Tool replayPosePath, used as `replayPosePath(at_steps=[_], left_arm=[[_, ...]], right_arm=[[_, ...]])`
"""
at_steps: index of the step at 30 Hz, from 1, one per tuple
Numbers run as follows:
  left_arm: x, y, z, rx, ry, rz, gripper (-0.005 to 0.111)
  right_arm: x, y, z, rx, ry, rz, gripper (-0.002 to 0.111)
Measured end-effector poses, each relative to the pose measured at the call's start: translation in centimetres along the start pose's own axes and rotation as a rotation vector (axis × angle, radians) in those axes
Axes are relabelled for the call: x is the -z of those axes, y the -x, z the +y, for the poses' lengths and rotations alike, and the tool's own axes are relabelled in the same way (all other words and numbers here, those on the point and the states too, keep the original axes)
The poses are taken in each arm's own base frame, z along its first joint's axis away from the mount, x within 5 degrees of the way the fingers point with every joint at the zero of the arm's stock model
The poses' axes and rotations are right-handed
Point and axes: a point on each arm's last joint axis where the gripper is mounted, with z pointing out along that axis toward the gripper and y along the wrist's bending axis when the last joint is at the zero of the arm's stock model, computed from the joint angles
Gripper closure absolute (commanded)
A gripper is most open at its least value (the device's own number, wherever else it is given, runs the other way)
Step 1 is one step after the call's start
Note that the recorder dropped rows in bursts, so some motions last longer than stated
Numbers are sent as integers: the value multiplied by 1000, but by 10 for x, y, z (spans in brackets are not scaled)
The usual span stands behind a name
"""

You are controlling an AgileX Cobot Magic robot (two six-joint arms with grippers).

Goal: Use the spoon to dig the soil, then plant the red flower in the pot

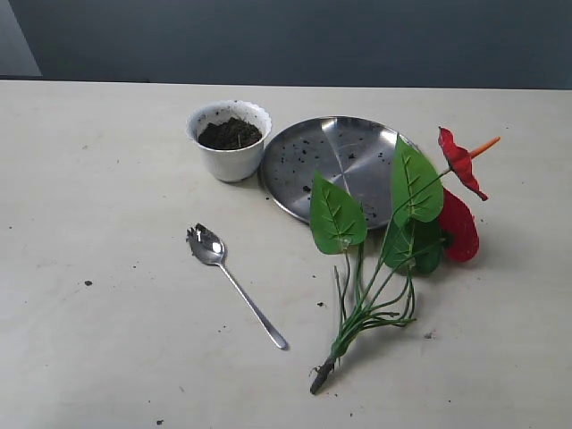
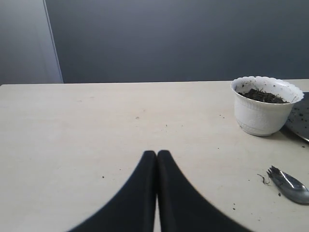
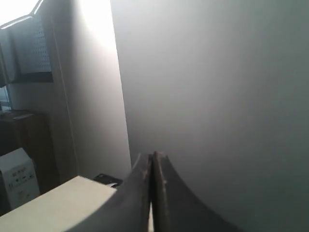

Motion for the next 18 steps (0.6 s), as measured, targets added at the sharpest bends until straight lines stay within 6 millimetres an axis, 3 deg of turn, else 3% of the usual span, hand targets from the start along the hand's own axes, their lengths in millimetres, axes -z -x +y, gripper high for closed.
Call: replayPosePath(at_steps=[4,8,14,18], left_arm=[[0,0,0,0,0,0,106],[0,0,0,0,0,0,106],[0,0,0,0,0,0,106],[0,0,0,0,0,0,106]], right_arm=[[-30,50,-11,64,28,-19,109],[-59,73,-31,57,26,-22,109],[-103,77,-90,-29,-167,-108,109],[-140,52,-126,27,-183,-58,109]])
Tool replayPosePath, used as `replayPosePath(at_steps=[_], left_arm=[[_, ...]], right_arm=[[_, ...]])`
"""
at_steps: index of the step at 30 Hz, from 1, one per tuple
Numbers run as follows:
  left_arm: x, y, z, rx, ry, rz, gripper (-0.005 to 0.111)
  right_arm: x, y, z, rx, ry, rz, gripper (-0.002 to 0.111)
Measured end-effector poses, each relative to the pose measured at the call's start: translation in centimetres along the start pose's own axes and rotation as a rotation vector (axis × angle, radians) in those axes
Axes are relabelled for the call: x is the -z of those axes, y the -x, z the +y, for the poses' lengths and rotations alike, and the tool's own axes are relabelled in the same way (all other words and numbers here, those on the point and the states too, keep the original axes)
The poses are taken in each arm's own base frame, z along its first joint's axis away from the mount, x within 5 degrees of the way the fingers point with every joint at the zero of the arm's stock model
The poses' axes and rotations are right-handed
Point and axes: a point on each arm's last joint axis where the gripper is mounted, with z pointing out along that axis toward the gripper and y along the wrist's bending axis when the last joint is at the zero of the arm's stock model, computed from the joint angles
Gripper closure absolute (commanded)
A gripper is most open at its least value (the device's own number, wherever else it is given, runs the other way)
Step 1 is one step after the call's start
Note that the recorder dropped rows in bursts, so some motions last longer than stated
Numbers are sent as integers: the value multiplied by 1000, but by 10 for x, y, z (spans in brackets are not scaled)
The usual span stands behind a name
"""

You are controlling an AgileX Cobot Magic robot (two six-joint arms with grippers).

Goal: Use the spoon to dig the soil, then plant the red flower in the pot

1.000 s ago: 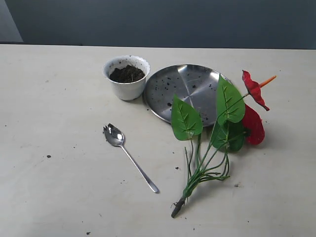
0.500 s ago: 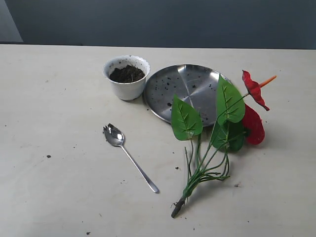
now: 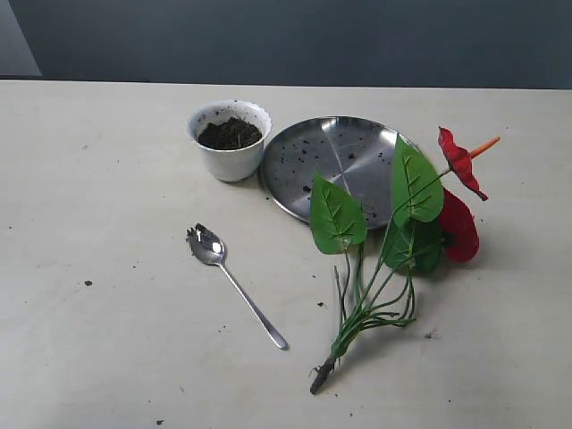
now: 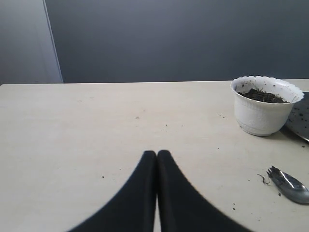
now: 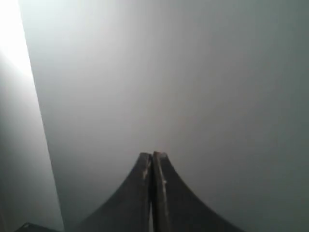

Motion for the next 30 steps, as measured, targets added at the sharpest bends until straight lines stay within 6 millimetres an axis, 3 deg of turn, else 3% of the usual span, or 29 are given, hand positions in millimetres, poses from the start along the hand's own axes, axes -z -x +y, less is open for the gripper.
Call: replayPosePath(at_steps=[5,13,16,23,30], left_arm=[[0,0,0,0,0,0,106],[0,0,0,0,0,0,106],[0,0,0,0,0,0,106],[0,0,0,0,0,0,106],[0,0,0,0,0,0,106]], right_arm=[[-42,-47,6,10,111,102,109],[-83,-114,77,196,221,303,109],[-87,-128,109,201,250,332,109],[-89,-151,158,98,299,381,109],[-84,-167,185,92,407,414,109]])
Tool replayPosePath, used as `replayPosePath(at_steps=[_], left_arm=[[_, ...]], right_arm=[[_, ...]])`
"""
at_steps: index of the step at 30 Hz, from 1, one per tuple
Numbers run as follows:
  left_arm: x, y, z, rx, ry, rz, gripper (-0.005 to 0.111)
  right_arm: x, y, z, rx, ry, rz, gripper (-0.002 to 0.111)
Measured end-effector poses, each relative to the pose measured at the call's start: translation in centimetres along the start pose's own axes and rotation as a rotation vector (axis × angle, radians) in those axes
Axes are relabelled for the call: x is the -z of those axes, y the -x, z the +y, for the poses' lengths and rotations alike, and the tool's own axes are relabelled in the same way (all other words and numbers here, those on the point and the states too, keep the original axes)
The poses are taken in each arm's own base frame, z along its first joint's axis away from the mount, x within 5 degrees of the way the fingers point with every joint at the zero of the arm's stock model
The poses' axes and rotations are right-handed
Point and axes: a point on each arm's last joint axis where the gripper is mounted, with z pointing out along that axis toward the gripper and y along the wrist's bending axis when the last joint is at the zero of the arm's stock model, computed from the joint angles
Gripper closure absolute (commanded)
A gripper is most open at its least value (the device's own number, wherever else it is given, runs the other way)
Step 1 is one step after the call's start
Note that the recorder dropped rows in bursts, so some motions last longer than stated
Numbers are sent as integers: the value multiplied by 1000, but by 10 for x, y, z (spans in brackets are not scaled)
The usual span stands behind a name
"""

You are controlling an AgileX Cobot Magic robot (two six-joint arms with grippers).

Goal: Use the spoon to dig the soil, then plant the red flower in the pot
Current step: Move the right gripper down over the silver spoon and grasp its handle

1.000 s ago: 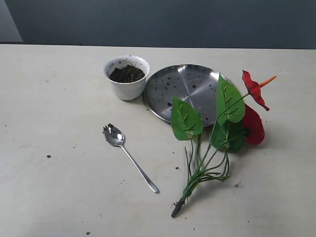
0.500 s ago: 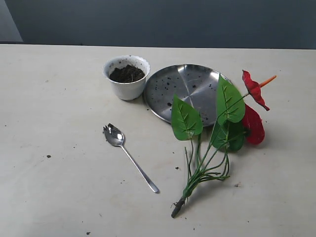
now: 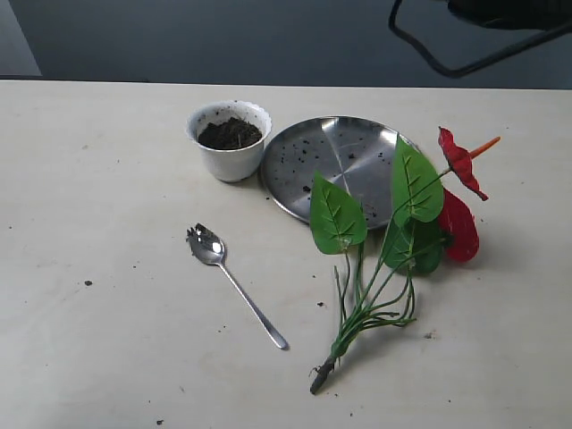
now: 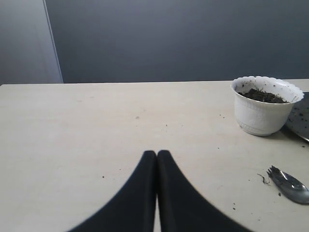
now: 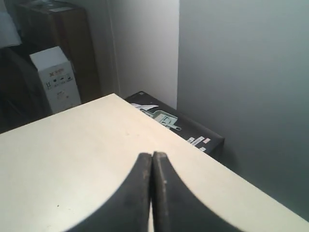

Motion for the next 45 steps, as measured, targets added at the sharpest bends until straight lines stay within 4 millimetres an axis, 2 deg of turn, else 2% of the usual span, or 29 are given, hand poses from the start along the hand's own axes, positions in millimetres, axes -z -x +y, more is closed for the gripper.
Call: replayPosePath(at_steps=[5,8,9,12,15,19,23,24,27,31,35,40,45], left_arm=[[0,0,0,0,0,0,106],[0,0,0,0,0,0,106],[0,0,0,0,0,0,106],[0,0,0,0,0,0,106],[0,0,0,0,0,0,106],[0,0,0,0,0,0,106],[0,0,0,0,0,0,106],[0,0,0,0,0,0,106],[0,0,0,0,0,0,106],[0,0,0,0,0,0,106],[0,0,0,0,0,0,106],[0,0,0,0,0,0,106],[0,0,0,0,0,0,106]], right_arm=[[-2,-30,8,110,-12,5,109],[-1,-61,14,196,-63,150,109],[0,-77,18,216,-56,240,109],[6,-105,33,206,16,446,109],[12,-118,49,142,101,580,109],[17,-126,66,90,185,677,108],[13,-144,77,98,239,763,91],[10,-151,79,100,245,785,83],[-2,-173,78,101,240,842,71],[-18,-200,76,105,221,879,70],[-39,-211,77,111,229,913,70],[-71,-207,75,143,198,960,70],[-89,-202,64,187,80,1108,70]])
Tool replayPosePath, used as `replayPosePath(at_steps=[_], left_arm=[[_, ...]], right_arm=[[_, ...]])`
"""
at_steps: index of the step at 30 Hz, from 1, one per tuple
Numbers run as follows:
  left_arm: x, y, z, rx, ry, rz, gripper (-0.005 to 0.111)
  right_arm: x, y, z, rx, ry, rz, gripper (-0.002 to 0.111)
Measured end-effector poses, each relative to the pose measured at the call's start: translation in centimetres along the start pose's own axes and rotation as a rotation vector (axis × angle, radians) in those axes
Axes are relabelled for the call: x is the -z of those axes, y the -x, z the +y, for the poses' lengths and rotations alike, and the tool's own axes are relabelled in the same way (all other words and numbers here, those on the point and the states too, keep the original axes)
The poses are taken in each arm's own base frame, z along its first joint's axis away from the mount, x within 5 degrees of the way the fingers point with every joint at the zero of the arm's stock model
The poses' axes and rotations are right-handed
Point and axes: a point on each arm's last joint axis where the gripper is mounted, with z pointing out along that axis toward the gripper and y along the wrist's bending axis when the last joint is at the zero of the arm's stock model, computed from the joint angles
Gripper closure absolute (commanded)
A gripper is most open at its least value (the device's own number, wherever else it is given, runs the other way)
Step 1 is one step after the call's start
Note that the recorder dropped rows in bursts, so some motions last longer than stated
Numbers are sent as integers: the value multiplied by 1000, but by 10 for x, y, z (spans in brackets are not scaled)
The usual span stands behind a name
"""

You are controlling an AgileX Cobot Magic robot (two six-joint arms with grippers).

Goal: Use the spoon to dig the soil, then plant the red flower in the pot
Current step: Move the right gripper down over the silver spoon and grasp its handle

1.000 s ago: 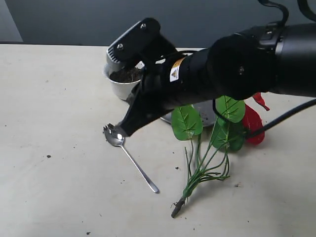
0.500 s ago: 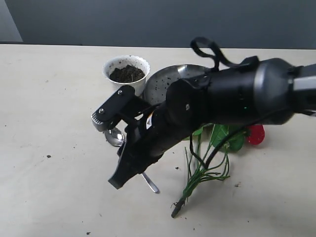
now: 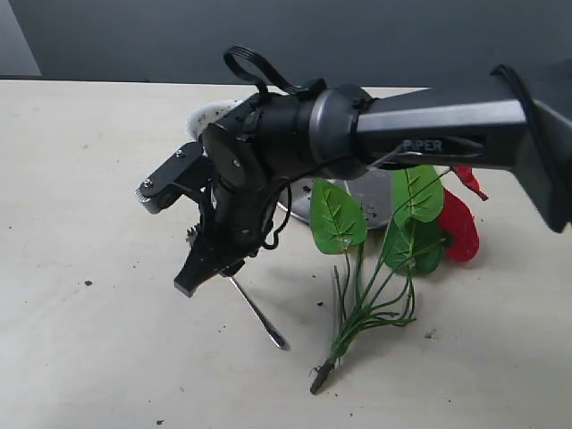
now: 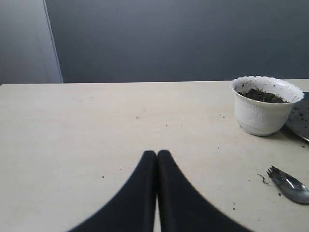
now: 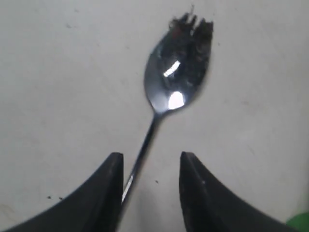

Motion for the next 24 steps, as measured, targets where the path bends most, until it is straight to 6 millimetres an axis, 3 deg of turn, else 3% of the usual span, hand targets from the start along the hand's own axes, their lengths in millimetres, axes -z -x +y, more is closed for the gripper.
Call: replayPosePath(at_steps=[8,24], left_arm=[[0,0,0,0,0,0,106],[0,0,0,0,0,0,106]], right_arm=[[-12,-4,-4,-12,-34,142,70],[-27,4,1,-60,11,48,70]])
